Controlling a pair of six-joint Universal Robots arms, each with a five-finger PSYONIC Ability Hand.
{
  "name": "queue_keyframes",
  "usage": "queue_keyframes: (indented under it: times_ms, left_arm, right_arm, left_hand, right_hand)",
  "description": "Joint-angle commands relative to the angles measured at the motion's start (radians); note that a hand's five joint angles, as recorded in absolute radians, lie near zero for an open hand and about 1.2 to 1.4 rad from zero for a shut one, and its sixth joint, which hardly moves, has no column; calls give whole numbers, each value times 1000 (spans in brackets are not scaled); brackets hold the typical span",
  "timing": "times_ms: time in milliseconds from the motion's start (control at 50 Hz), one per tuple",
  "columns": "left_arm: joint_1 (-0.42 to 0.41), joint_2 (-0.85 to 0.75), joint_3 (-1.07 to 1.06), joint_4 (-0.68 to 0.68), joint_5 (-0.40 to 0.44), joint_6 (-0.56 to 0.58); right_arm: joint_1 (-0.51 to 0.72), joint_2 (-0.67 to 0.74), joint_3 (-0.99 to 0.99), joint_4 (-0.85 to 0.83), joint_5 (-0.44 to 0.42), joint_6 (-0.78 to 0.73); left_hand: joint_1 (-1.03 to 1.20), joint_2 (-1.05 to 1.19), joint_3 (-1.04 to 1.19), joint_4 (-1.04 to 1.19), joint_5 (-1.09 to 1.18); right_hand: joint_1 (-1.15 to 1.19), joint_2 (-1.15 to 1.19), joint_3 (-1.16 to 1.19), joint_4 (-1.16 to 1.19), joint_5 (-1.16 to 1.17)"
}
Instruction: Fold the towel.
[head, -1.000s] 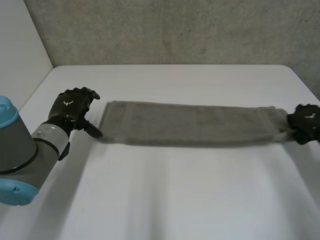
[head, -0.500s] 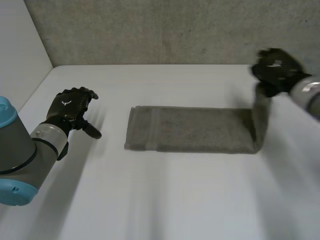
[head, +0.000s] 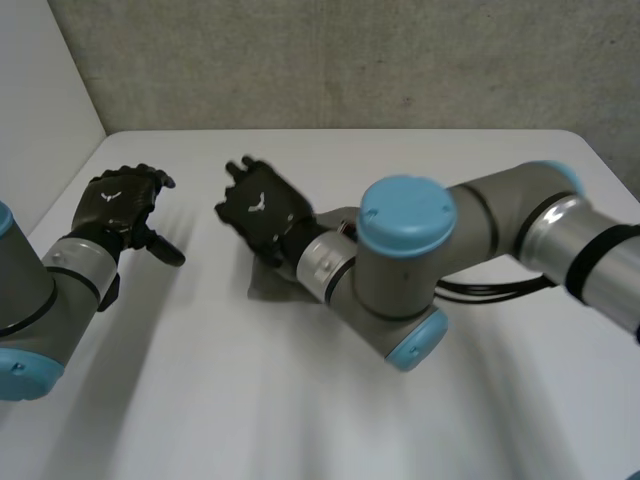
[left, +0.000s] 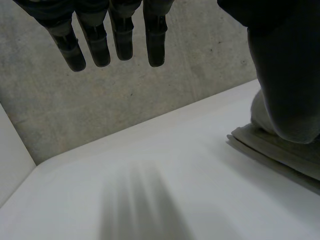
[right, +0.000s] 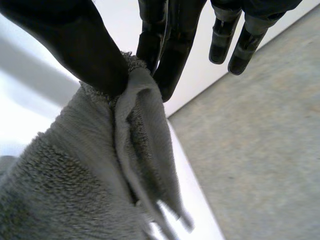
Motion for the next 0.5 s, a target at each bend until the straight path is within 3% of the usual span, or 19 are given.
queue_keyframes:
  times_ms: [20,100,200,360,500]
  left_arm:
    - [3,2,-1,0,1,0]
    - [1,1,-3,1,1,0]
    - [-6,-1,-4,0,3,0]
    - [-15,-3,-10,0,6,3]
    - [-86,-30,5,0,3,12]
  right_arm:
    - [19,41,25,24,48,-14]
    - [13,12,46,28,92,-12]
    - [-22,-159,202,37,144,-8]
    - [-175,-316,491,46,144,11]
    - [-306,-368,664,17,125,104]
  left_hand:
    - [-228,-64,-49,-56,-57]
    - [-228,-64,-49,-56,-57]
    - [-228,-64,-49,-56,-57]
    - [-228,-64,-49,-56,-57]
    - [-228,-64,-49,-56,-57]
  right_hand:
    - [-1251,-1272,-12,-58,-1107]
    - [-1251,-1272,-12,-58,-1107]
    - [-1251,-1272,-12,-58,-1107]
    - [-1251,-1272,-12,-58,-1107]
    - [-1213,-1234,-12,-58,-1107]
